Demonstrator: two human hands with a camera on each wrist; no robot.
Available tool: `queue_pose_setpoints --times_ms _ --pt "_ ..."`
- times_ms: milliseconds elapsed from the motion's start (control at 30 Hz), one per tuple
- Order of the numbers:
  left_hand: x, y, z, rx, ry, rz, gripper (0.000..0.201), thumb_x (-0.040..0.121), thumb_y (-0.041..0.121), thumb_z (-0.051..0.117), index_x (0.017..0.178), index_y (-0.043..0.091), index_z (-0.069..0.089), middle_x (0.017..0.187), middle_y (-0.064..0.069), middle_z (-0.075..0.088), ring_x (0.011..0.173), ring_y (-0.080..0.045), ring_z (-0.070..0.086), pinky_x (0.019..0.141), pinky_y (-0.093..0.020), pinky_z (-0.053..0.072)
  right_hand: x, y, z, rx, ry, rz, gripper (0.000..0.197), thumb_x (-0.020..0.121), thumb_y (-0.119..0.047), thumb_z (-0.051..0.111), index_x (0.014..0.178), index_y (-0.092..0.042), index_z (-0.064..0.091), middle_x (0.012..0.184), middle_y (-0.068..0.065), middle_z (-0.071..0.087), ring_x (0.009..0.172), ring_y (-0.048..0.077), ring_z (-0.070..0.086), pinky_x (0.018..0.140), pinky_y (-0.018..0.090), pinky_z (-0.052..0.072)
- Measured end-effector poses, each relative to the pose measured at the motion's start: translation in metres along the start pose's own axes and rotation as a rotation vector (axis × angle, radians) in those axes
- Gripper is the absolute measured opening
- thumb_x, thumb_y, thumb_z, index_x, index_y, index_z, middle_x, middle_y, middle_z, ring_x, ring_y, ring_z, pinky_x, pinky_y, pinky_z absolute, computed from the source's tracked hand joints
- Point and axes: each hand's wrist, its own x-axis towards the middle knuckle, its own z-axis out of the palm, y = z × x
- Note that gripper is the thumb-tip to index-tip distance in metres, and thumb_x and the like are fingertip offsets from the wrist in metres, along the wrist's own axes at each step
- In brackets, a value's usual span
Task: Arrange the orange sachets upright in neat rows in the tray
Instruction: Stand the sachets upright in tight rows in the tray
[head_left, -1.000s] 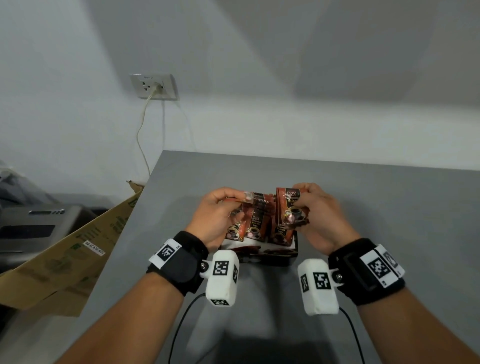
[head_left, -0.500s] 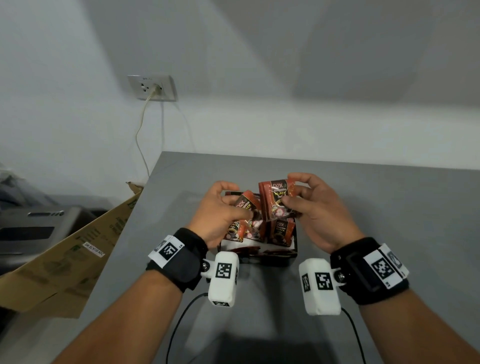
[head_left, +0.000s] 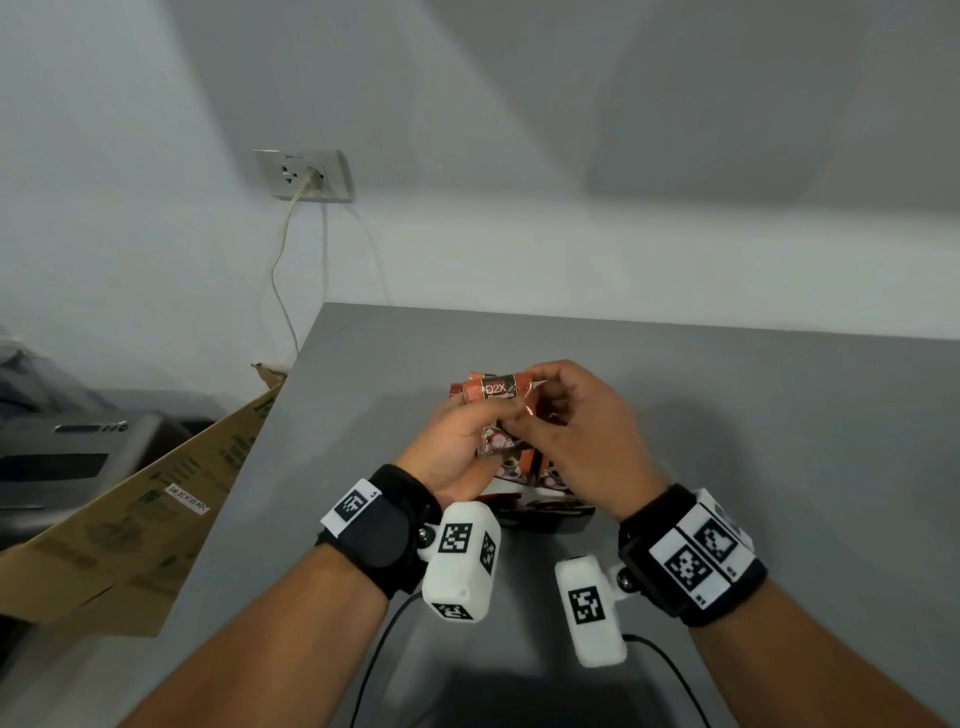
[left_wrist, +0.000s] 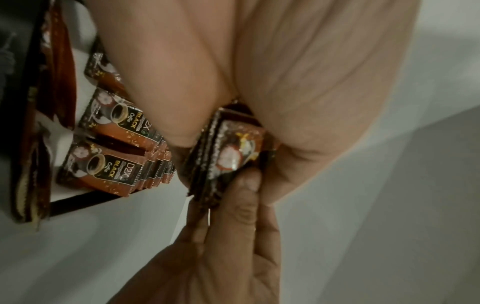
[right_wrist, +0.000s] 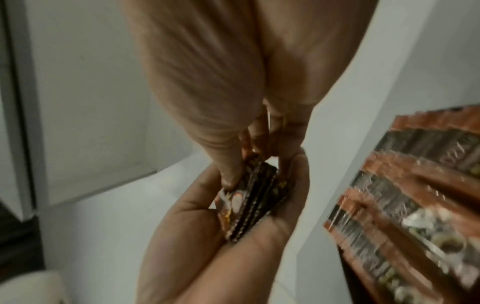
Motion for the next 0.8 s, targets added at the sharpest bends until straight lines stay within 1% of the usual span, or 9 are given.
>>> queue_pose_setpoints --times_ms 67,133,233,367,433,533,633,733,800 --pt "0.000 0.002 0.000 0.022 0.015 0.000 0.044 0.084 0.003 0.062 0.125 -0.011 0.055 0.112 -0.027 0.059 0.095 -0.033 0.066 0.081 -0.038 0.056 0.001 -0.002 -0.006 -0.210 -0.012 -0.055 0.048 0.078 -0.034 0.083 0.121 -0.029 0.064 0.109 -0.019 0.066 0.098 -0.003 0.060 0.089 0.019 0.051" --pt "-0.001 0.004 -0.002 -0.022 -0.002 -0.031 0.041 0.090 -0.004 0.055 0.131 -0.004 0.054 0.113 -0.026 0.062 0.086 -0.029 0.069 0.065 -0.035 0.058 0.002 -0.005 -0.016 -0.317 -0.102 -0.079 0.080 0.070 -0.046 0.086 0.139 -0.031 0.051 0.130 -0.022 0.046 0.122 -0.001 0.043 0.103 0.017 0.036" --pt "0.000 0.003 -0.003 -0.098 -0.053 -0.023 0.054 0.083 -0.009 0.057 0.136 0.001 0.050 0.112 -0.026 0.063 0.090 -0.033 0.070 0.070 -0.040 0.059 0.006 -0.010 -0.020 -0.421 -0.315 -0.172 0.108 0.059 -0.048 0.091 0.150 -0.032 0.036 0.142 -0.022 0.036 0.135 0.000 0.027 0.114 0.021 0.023" --pt "0.000 0.001 0.000 -0.106 -0.131 -0.036 0.076 0.070 -0.008 0.055 0.142 0.013 0.045 0.114 -0.021 0.059 0.095 -0.031 0.065 0.079 -0.042 0.056 0.012 -0.003 -0.011 -0.498 -0.344 -0.289 0.085 0.063 -0.039 0.083 0.140 -0.037 0.046 0.128 -0.015 0.057 0.119 0.010 0.047 0.105 0.040 0.040" --pt "0.001 0.002 -0.002 -0.119 -0.141 -0.044 0.075 0.067 -0.006 0.053 0.139 0.016 0.049 0.111 -0.019 0.060 0.092 -0.030 0.065 0.076 -0.040 0.055 0.011 -0.003 -0.010 -0.471 -0.332 -0.272 0.080 0.065 -0.035 0.082 0.137 -0.041 0.048 0.124 -0.019 0.057 0.114 0.007 0.048 0.103 0.037 0.043" --pt "0.003 0.002 -0.003 -0.106 -0.115 -0.022 0.067 0.068 -0.006 0.052 0.134 0.007 0.051 0.111 -0.022 0.056 0.092 -0.031 0.064 0.076 -0.039 0.056 0.010 -0.005 -0.007 -0.440 -0.332 -0.311 0.078 0.067 -0.031 0.084 0.137 -0.039 0.050 0.127 -0.021 0.055 0.114 0.003 0.047 0.104 0.030 0.041" --pt "0.002 0.004 -0.006 -0.042 -0.080 0.034 0.070 0.070 -0.010 0.055 0.138 0.003 0.049 0.103 -0.026 0.061 0.088 -0.033 0.065 0.077 -0.041 0.058 0.009 -0.011 -0.012 -0.376 -0.316 -0.242 0.081 0.066 -0.039 0.088 0.137 -0.038 0.049 0.132 -0.022 0.050 0.119 0.000 0.046 0.105 0.022 0.038" --pt "0.003 0.008 -0.012 0.047 -0.095 0.104 0.068 0.073 -0.013 0.061 0.138 0.006 0.049 0.099 -0.030 0.063 0.091 -0.038 0.064 0.089 -0.052 0.053 0.016 -0.018 -0.025 -0.174 -0.224 -0.113 0.040 0.082 -0.037 0.079 0.115 -0.051 0.062 0.114 -0.021 0.062 0.099 0.000 0.061 0.089 0.024 0.051" --pt "0.006 0.010 -0.012 0.112 -0.086 0.137 0.069 0.073 -0.016 0.064 0.137 0.006 0.049 0.103 -0.027 0.065 0.091 -0.036 0.066 0.086 -0.051 0.056 0.023 -0.020 -0.029 -0.141 -0.208 -0.089 0.029 0.088 -0.023 0.073 0.105 -0.046 0.069 0.098 -0.014 0.070 0.085 0.003 0.067 0.080 0.025 0.054"
